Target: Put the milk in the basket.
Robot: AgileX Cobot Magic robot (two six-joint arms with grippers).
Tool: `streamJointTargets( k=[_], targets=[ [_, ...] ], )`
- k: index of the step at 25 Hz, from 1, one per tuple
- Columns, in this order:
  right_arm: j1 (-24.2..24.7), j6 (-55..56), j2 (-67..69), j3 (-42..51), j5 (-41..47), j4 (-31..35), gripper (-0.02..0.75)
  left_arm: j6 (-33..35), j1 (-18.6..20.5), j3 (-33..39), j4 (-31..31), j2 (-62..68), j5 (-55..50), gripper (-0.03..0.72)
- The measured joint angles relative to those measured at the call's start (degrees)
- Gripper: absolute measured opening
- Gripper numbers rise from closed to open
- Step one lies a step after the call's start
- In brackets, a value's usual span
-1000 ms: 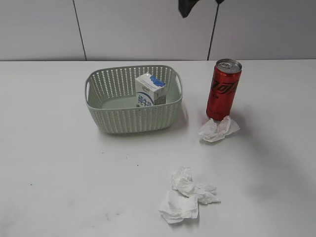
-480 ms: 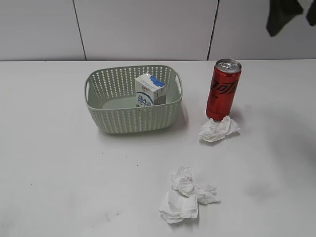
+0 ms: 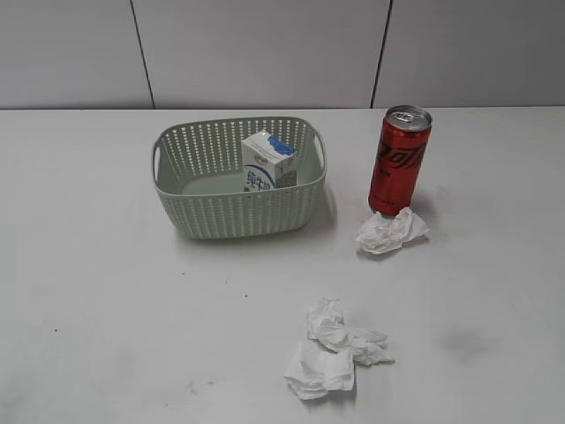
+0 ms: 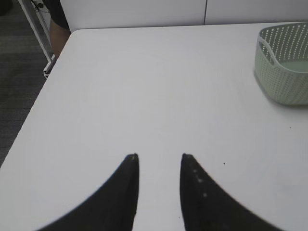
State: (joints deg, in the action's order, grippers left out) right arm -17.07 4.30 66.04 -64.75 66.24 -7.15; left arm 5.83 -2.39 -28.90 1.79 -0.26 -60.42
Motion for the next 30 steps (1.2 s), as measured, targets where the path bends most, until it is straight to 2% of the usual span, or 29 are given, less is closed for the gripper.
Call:
streamJointTargets(
  k=[18, 22, 30],
  targets=[
    [0.0, -6.3, -45.8, 31.3, -2.2, -0.8, 0.594, 0.0, 0.0, 0.0, 0.0, 0.0, 0.0, 0.221],
    [0.0, -6.6, -49.1, 35.3, -4.7, 0.4, 0.594, 0.0, 0.0, 0.0, 0.0, 0.0, 0.0, 0.221],
    [0.0, -6.8, -49.3, 35.8, -6.2, 1.1, 0.594, 0.0, 0.0, 0.0, 0.0, 0.0, 0.0, 0.221]
  ],
)
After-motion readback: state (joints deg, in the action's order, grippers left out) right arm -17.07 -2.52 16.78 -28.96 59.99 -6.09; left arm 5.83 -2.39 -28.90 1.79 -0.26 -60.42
